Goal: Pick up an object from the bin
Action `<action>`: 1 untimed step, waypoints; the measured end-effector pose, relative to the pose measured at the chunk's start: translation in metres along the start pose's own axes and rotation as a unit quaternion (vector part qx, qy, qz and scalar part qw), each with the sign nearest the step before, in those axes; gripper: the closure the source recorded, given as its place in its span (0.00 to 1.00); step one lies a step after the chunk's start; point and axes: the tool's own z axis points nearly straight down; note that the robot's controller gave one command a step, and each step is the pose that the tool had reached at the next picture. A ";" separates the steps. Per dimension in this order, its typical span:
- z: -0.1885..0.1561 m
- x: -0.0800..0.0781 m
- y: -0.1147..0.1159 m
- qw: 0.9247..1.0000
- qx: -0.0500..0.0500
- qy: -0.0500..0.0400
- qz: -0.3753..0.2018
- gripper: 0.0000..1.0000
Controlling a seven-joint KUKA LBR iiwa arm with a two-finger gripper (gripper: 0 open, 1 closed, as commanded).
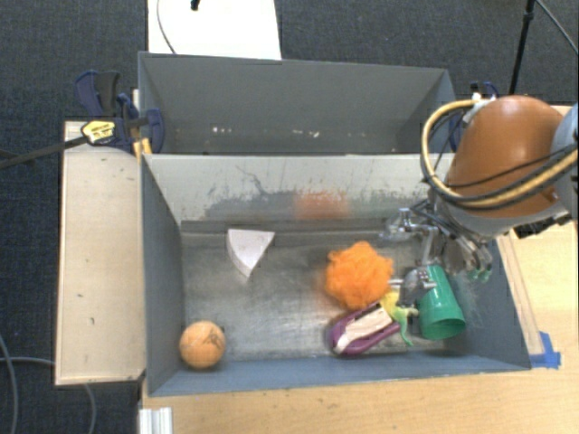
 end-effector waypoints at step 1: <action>0.060 0.007 0.005 1.000 0.000 0.001 0.031 0.00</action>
Offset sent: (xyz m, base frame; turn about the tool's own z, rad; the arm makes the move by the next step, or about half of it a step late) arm 0.0338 -0.0210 -0.1044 0.1531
